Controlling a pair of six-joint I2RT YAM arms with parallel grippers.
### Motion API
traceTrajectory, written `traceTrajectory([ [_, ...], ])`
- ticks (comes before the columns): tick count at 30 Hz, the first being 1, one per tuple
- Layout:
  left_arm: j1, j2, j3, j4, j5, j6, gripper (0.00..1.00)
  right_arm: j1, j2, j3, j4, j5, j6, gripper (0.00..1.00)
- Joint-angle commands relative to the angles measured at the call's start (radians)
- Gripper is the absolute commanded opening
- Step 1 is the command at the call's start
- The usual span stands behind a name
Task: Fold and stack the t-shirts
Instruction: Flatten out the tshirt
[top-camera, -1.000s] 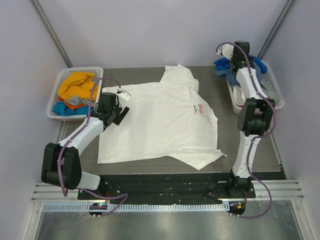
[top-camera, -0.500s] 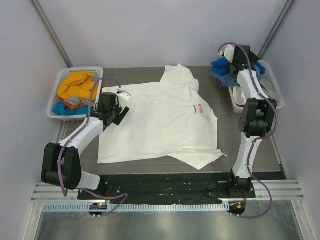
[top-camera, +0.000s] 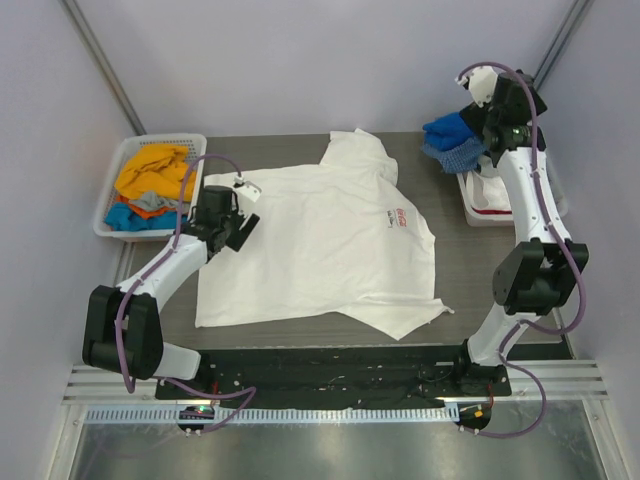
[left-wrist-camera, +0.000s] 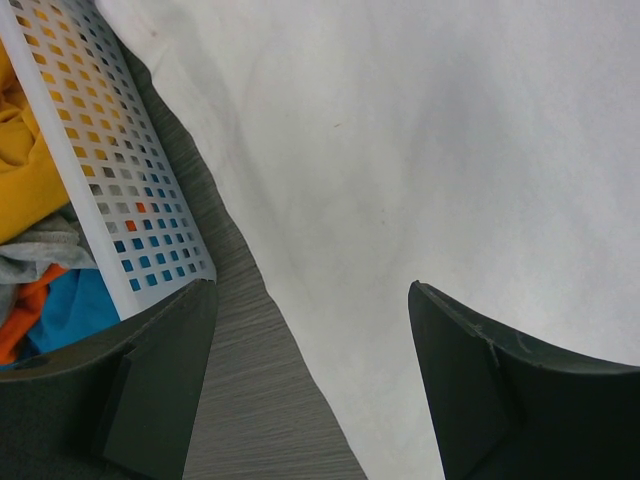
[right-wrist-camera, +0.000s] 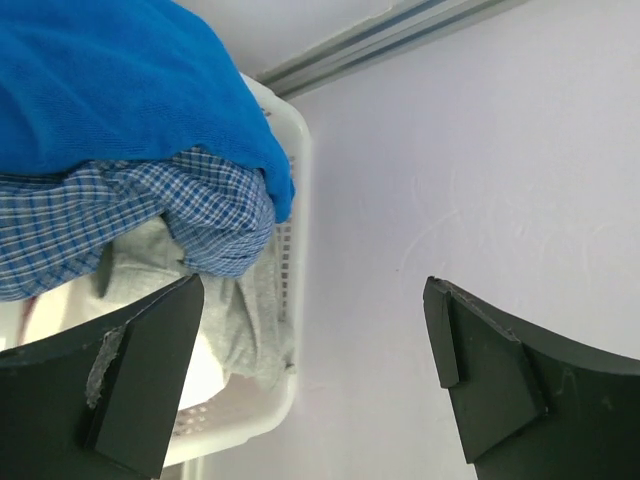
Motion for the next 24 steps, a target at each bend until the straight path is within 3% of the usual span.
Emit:
traceTrajectory([
  [1, -0.003, -0.021, 0.011, 0.021, 0.026, -0.026, 0.82, 0.023, -0.076, -0.022, -0.113, -0.117, 0.146, 1.00],
  [9, -0.003, -0.004, 0.092, -0.021, 0.120, -0.069, 0.81, 0.129, -0.061, -0.038, -0.207, -0.461, 0.392, 0.87],
  [17, -0.003, 0.019, 0.112, -0.017, 0.101, -0.072, 0.82, 0.207, 0.120, -0.025, -0.110, -0.504, 0.421, 0.82],
  [24, -0.003, 0.051, 0.094, 0.044, 0.048, -0.063, 0.82, 0.230, 0.333, 0.118, -0.035, -0.507, 0.403, 0.78],
])
